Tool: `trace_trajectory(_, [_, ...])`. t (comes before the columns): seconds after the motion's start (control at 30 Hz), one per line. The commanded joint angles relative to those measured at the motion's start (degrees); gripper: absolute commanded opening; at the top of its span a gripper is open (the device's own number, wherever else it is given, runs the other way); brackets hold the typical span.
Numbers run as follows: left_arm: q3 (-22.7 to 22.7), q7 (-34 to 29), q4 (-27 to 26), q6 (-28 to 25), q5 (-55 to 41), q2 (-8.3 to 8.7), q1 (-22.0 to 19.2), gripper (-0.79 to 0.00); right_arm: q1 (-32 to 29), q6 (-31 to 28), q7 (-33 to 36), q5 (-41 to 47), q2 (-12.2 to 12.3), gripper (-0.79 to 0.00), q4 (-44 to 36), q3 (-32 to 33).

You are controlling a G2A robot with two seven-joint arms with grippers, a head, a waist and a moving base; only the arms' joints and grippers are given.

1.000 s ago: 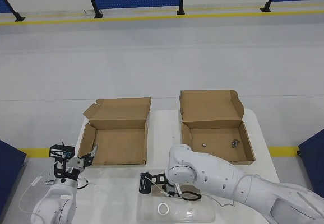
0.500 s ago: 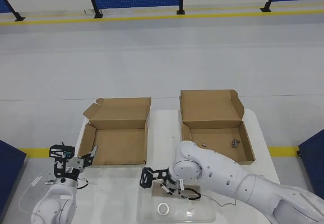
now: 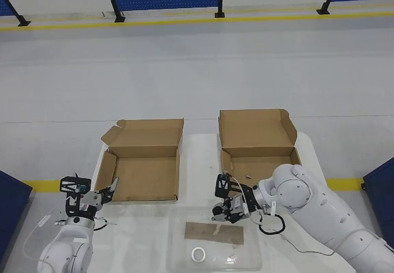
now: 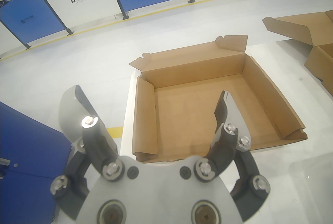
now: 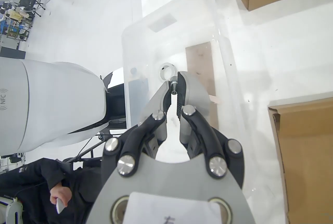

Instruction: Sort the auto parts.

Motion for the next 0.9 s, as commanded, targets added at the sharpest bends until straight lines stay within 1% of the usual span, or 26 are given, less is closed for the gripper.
trace_trajectory(0.0, [0.0,0.0,0.0,0.0,0.0,0.00,0.0,0.000,0.0,0.0,0.0,-0.1,0.0,-0.785,0.0,0.0])
trace_trajectory(0.27, [0.0,0.0,0.0,0.0,0.0,0.00,0.0,0.000,0.0,0.0,0.0,-0.1,0.0,-0.785,0.0,0.0])
trace_trajectory(0.33, [0.0,0.0,0.0,0.0,0.0,0.00,0.0,0.000,-0.4,0.4,-1.7,0.9,0.0,-0.785,0.4,0.5])
trace_trajectory(0.43, [0.0,0.0,0.0,0.0,0.0,0.00,0.0,0.000,-1.0,-2.2,-2.7,7.4,0.6,-0.785,2.8,2.8])
trace_trajectory(0.5, [0.0,0.0,0.0,0.0,0.0,0.00,0.0,0.000,-1.6,-3.6,-3.6,14.6,1.4,-0.785,4.1,4.0])
trace_trajectory(0.63, [0.0,0.0,0.0,0.0,0.0,0.00,0.0,0.000,-1.6,-4.6,-4.6,24.6,3.5,-0.785,4.7,3.6])
trace_trajectory(0.67, [0.0,0.0,0.0,0.0,0.0,0.00,0.0,0.000,-1.6,-4.8,-4.8,28.4,4.3,-0.785,4.6,3.1])
trace_trajectory(0.73, [0.0,0.0,0.0,0.0,0.0,0.00,0.0,0.000,-1.3,-5.3,-5.2,32.6,5.3,-0.785,4.6,2.4])
trace_trajectory(0.77, [0.0,0.0,0.0,0.0,0.0,0.00,0.0,0.000,-1.1,-5.3,-5.3,36.7,6.0,-0.785,4.1,1.4])
trace_trajectory(0.8, [0.0,0.0,0.0,0.0,0.0,0.00,0.0,0.000,-0.5,-5.2,-5.1,38.6,6.5,-0.785,4.1,0.8])
trace_trajectory(0.87, [0.0,0.0,0.0,0.0,0.0,0.00,0.0,0.000,-0.2,-5.1,-5.1,38.7,6.6,-0.785,4.3,0.7])
